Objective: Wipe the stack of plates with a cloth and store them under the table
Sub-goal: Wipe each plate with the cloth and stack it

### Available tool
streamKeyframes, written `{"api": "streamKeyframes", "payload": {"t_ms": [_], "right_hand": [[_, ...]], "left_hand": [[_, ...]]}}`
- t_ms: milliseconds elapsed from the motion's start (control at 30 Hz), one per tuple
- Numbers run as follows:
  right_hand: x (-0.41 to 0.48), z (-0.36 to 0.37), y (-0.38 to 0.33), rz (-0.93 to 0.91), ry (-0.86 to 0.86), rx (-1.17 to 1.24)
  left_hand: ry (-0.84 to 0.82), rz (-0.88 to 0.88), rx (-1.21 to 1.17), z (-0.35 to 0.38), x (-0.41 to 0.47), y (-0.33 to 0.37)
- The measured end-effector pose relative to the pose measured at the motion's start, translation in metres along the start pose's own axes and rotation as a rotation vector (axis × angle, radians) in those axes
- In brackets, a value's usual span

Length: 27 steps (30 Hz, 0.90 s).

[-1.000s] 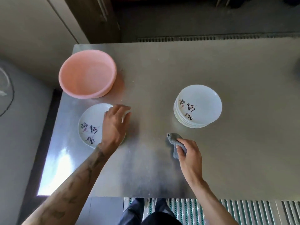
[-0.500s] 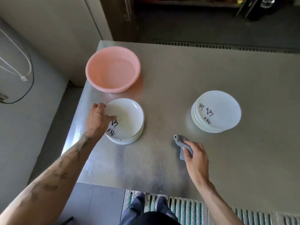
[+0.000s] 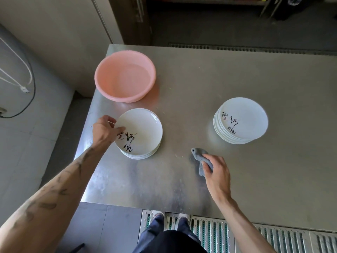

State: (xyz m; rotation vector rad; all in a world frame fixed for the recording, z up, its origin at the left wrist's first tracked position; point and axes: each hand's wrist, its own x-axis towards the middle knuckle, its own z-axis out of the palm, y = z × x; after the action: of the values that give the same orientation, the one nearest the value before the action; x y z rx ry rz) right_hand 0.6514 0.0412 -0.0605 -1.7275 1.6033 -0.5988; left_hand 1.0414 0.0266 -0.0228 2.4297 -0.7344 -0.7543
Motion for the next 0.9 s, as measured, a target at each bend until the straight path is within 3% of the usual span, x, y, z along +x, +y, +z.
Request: {"api": "streamKeyframes", "payload": {"t_ms": [233,467,600,767,900], "right_hand": [[0.002,-0.007,0.0,-0.012,0.013,-0.015],[0.01,-0.034,0.008,-0.003,0.081,-0.018],[0.014,-0.053,0.02,0.019,0.138,-0.033],[0.009,-0.058,0.036,0.042,0.221,-0.084],[0.001,-0.037,0.029,-0.088,0.119,-0.072]], "left_hand": [[-0.154,0.029,-0.178,-0.001,-0.02,0.006],[-0.34,0.427,-0.192,0.053,-0.072,0.045],[-0.469,0.568,-0.165,0.1,-0.095,0.047],[-0.492,0.51,-0.11,0.145,-0.105,0.022],[-0.496,0.417,-0.176,0.166,-0.107,0.003]]}}
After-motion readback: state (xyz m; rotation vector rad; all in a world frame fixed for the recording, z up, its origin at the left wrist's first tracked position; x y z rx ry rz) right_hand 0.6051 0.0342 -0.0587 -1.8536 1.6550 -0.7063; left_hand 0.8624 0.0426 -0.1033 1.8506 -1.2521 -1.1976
